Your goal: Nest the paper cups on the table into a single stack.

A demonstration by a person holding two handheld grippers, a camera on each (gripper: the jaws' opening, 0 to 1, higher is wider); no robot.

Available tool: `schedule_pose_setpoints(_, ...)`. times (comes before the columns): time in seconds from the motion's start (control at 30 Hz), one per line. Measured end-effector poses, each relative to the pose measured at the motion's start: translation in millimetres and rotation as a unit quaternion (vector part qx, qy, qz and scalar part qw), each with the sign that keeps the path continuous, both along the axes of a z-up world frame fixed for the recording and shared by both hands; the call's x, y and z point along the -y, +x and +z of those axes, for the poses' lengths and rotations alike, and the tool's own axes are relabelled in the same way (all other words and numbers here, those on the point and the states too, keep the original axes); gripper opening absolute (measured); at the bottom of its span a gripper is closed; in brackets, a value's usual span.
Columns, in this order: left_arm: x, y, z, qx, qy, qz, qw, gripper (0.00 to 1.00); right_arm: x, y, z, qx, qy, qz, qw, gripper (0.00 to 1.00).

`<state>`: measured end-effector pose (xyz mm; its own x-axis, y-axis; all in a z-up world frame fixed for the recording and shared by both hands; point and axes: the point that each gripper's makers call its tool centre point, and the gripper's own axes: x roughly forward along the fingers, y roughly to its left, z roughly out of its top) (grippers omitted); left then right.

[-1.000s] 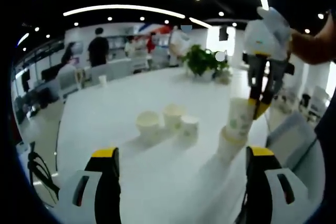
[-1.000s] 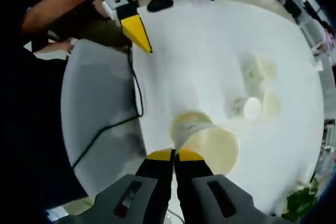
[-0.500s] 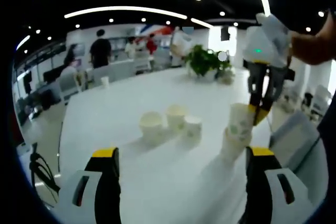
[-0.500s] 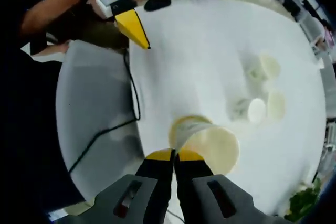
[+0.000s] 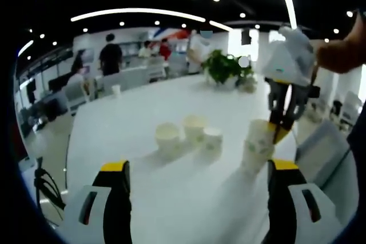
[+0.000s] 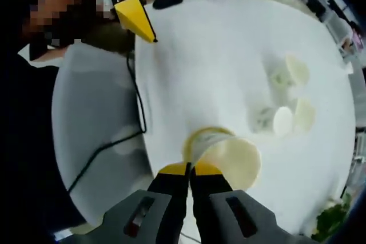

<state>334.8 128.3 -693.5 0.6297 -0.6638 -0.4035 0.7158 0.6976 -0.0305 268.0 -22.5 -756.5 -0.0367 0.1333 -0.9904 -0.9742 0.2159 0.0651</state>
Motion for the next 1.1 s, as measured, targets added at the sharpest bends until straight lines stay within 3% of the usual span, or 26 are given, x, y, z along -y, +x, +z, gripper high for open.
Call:
schedule_pose_setpoints(0.6,0.5,-5.2,-2.2,-0.003,0.002,-0.001,1.0,0.98,0.3,1.2,-16.8,0.011,-0.002,0.005,0.9999,0.0)
schedule_pose_setpoints(0.83,1.7,-5.7,-0.7,-0.002,0.0,-0.001,1.0,0.98,-1.8,2.5,-13.6,0.017,0.007,0.009,0.9998,0.0)
schedule_pose_setpoints(1.1,1.5,-5.9,0.3,0.0,0.0,-0.001,1.0,0.98,-0.1,1.6,-3.9,0.016,0.013,0.018,0.9996,0.11)
